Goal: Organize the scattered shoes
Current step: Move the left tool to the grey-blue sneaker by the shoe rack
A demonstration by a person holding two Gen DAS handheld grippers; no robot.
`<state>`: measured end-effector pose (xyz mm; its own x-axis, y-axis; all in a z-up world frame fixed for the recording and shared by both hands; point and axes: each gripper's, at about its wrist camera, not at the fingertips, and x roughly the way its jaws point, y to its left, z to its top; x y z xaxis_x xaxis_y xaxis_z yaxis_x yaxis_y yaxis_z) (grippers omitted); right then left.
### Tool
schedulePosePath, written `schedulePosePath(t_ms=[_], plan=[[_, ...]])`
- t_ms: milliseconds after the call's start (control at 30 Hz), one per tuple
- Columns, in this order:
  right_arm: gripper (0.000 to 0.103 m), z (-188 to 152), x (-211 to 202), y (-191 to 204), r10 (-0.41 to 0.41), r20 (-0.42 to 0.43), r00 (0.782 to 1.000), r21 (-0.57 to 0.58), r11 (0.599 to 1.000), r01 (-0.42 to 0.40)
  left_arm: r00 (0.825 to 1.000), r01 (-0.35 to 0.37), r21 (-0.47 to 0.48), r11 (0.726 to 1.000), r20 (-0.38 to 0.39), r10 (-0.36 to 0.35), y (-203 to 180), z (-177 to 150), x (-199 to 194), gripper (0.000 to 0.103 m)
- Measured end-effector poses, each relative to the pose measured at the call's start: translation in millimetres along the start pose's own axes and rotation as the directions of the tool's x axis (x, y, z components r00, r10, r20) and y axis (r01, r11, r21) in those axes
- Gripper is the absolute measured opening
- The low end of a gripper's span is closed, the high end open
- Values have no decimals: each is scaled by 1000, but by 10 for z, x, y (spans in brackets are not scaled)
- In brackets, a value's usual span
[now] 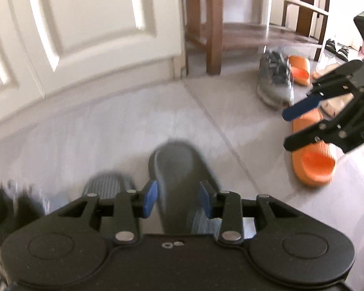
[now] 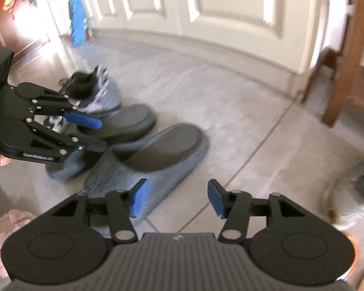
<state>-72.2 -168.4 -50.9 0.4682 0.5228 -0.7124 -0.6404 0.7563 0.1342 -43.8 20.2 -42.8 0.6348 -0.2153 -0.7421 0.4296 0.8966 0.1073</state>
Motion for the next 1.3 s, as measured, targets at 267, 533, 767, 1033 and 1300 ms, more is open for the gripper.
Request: schedulePosePath(t_ms=[267, 533, 767, 1033, 1300], plan=[[58, -123, -842, -586, -182, 180, 967, 154, 976, 155, 985, 162, 123, 979, -72, -154, -618, 604, 200, 41], [58, -474, -1648, -1127, -438, 318, 841, 335, 881, 333, 934, 329, 226, 917, -219, -282, -1532, 1261, 582, 44], [59, -1086, -1704, -1352, -498, 304, 812, 470, 820, 327, 926, 290, 72, 954, -273, -261, -1930, 1328, 1250, 44], [59, -1476, -1384, -1510, -428, 287, 857, 510, 825, 241, 908, 232, -174, 957, -313, -277, -2025, 972, 1628, 43], [59, -1615, -1434, -1619, -429, 298, 853, 485, 838, 252, 880, 195, -404, 894, -330, -341, -2277, 853, 1556, 32]])
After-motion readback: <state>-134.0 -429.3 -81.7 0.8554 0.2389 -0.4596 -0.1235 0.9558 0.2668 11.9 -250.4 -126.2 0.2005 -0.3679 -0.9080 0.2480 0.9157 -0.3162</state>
